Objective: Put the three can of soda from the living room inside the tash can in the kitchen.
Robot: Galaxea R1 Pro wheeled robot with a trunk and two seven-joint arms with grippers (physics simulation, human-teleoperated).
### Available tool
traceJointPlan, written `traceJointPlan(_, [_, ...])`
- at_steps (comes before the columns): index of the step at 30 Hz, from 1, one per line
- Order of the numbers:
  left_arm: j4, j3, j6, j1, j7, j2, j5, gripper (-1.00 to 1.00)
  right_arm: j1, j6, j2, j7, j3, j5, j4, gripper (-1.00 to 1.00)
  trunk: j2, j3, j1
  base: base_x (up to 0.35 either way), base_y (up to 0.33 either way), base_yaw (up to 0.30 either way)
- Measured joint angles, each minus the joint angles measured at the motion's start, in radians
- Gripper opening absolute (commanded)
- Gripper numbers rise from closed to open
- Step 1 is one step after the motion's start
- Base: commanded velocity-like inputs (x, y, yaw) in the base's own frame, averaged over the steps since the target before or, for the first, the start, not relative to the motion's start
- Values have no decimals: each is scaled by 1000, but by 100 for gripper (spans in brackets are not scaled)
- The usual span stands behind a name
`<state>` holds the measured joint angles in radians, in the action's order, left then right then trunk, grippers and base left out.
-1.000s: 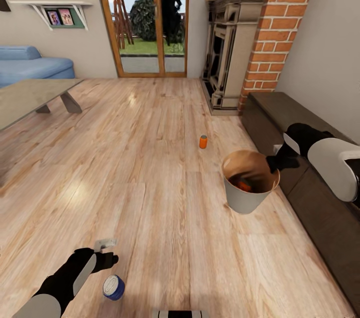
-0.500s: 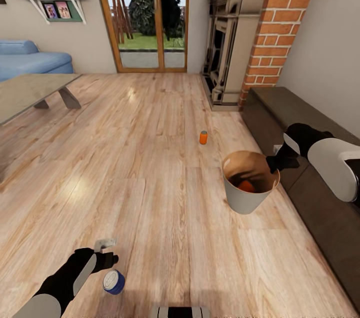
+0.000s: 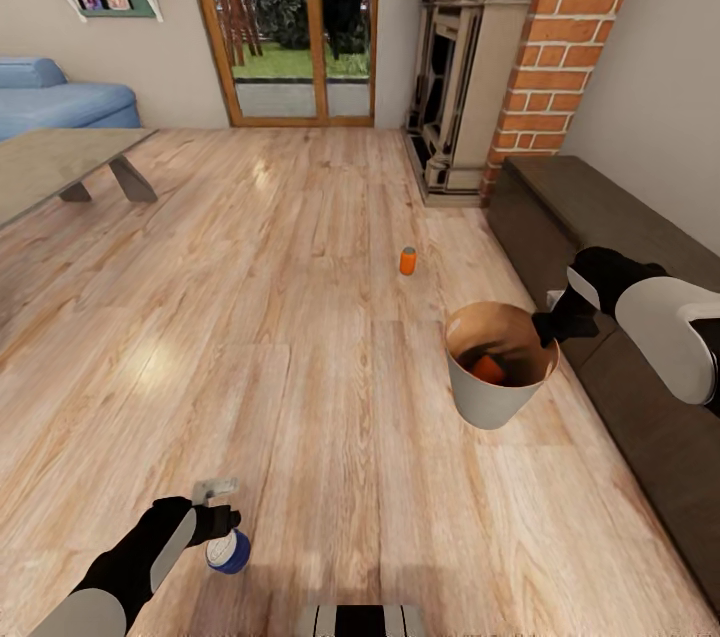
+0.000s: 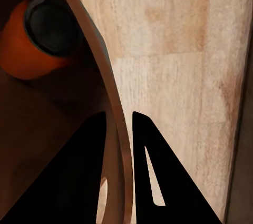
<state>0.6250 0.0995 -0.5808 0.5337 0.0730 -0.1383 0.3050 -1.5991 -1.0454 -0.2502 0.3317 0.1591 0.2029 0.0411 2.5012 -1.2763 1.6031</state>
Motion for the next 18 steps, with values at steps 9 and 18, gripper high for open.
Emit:
traceJointPlan(9, [1, 0, 2, 0, -1, 2, -1, 100, 0, 0, 0, 0, 0, -2, -1, -100, 0, -13, 0, 0, 0, 0])
traceJointPlan(18, [1, 0, 2, 0, 0, 2, -3, 100, -2, 1, 1, -1, 3, 3, -1, -100, 2, -50, 3, 0, 0, 0])
